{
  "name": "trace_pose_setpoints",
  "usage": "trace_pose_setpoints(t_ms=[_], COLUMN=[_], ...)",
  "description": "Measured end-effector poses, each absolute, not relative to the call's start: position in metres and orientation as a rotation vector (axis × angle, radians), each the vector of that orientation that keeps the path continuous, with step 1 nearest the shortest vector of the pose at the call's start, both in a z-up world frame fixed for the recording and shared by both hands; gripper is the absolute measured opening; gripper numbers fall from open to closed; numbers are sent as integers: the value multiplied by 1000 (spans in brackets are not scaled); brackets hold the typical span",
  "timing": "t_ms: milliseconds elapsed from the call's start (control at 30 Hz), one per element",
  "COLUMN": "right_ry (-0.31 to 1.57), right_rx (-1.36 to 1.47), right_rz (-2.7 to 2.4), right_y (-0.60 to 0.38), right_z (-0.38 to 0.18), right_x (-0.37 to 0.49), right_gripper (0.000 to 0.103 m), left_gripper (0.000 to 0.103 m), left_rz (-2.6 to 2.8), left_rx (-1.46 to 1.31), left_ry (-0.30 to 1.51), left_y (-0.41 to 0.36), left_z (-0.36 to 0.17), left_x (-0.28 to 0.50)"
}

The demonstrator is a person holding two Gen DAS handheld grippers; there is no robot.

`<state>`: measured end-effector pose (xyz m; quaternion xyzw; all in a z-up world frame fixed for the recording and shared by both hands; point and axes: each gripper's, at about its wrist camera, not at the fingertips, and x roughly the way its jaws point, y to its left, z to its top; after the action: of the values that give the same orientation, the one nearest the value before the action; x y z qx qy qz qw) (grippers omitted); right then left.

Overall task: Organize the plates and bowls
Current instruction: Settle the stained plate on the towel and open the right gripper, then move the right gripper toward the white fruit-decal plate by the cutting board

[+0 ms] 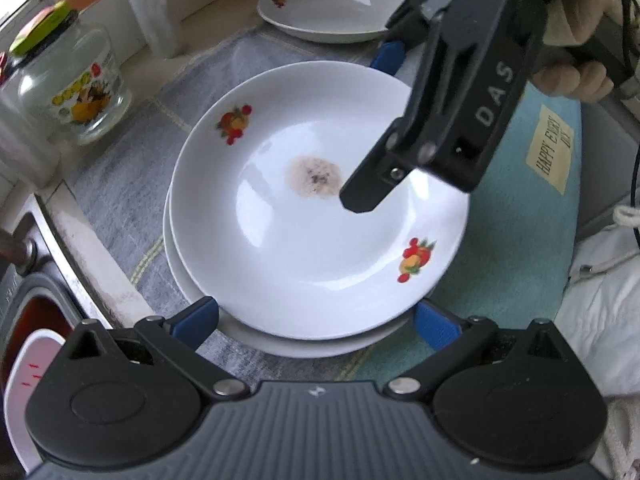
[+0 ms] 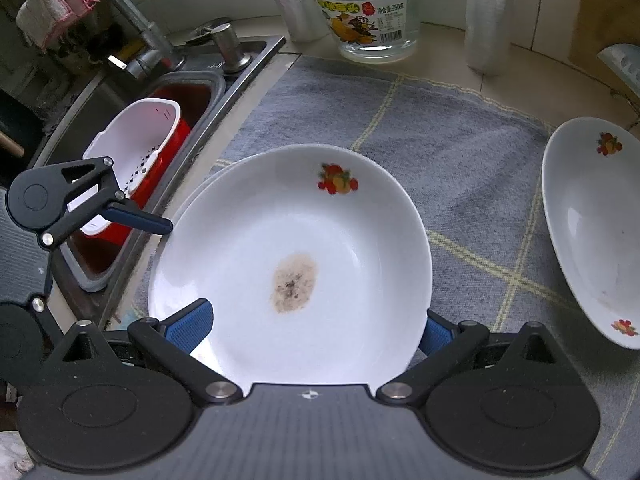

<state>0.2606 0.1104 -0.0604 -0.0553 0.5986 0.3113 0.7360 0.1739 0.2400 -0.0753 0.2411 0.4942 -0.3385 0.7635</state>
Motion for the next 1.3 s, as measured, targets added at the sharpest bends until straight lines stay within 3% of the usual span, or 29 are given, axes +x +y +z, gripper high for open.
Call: trace_pose_setpoints(t_ms=[633,833,1300], right_ry=[1190,1085,1044], right_rx=[-245,-287,-244], right_rz=[629,584,402], right_y=[107,102,68], right_z=[-52,-47,-39], right_x=[245,234,213], right_gripper=[103,103,103], left_gripper=[102,102,102], left_rz=[-673,-612,-505], left_rx=[405,341,170], left_ry=[974,868,638], left_y=[250,256,246], left_z=[-66,-55,-39], left_x=[150,139,117])
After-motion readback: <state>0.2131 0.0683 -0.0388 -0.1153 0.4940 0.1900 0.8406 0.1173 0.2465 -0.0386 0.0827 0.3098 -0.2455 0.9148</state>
